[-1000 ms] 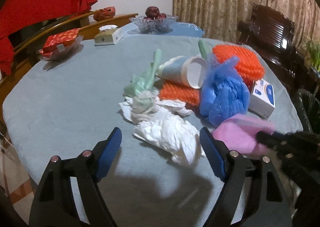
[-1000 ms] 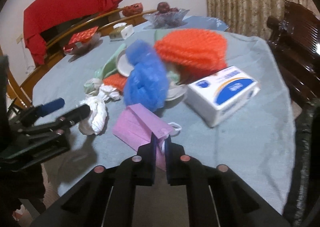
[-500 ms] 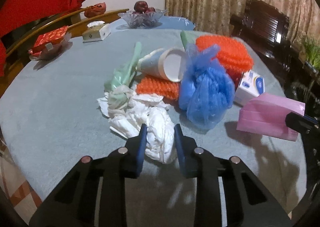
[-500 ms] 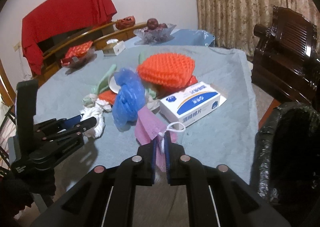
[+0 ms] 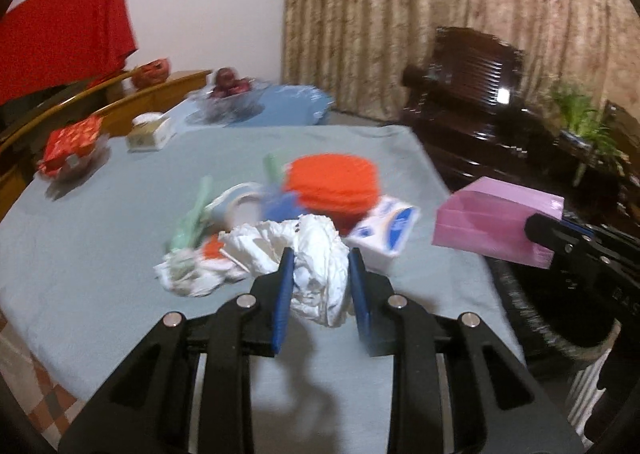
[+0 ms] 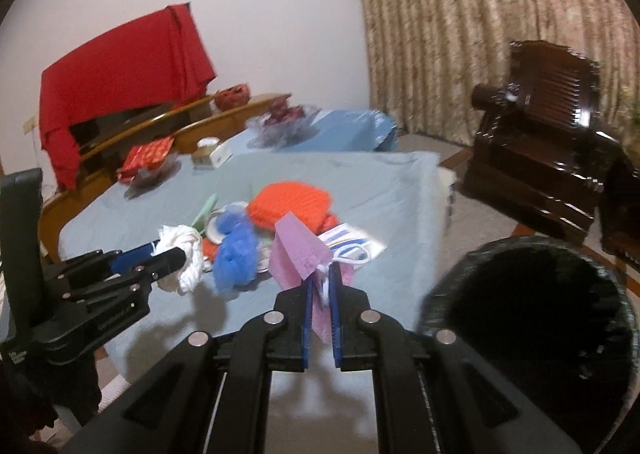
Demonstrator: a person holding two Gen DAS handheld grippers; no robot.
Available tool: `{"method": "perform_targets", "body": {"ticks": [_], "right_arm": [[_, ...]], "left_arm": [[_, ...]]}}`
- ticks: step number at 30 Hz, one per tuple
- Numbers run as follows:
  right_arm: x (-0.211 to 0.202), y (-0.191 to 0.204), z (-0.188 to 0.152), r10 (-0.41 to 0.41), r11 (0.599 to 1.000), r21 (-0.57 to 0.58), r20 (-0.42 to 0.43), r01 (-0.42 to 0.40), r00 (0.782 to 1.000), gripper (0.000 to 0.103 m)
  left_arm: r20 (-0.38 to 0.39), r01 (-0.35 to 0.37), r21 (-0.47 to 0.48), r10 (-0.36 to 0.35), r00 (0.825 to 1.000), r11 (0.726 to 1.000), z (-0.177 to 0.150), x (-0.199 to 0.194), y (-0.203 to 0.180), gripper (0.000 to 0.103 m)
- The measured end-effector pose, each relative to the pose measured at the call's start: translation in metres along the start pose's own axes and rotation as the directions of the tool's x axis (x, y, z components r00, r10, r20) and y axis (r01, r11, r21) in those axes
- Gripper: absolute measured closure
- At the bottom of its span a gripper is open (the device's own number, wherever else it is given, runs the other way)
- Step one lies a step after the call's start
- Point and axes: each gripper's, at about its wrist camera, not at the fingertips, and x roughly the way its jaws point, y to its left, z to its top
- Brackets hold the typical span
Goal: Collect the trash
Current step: 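Carry tissues and pink cloth over the bin and open both grippers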
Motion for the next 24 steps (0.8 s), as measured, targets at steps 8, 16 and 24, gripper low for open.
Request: {"method": "perform_targets", "body": {"ticks": [8,16,24], "right_arm": [[-0.047,-0.068,-0.009,-0.167,0.983,0.087,0.038,0.163,0.985,0.095],[-0.069,-0.132,-0.023,-0.311,0.938,0.165,0.010,0.305,0.950,0.095],[-0.071,-0.170,-0.045,-0.367,0.905,0.211,-0.049,0.369,0.929,0.095]], "left_arm": [[0.031,0.154,0.080,-0.157,0.987,0.985,0.016,0.000,-0.079,0.077],[-0.001,0.291,0.155,-0.294,0.956,0.944,0.021,0.017,-0.153,0.076],[-0.055,0.381,0.214,-0.378,0.924,0.900,0.017,0.043,-0.221,0.076]]}}
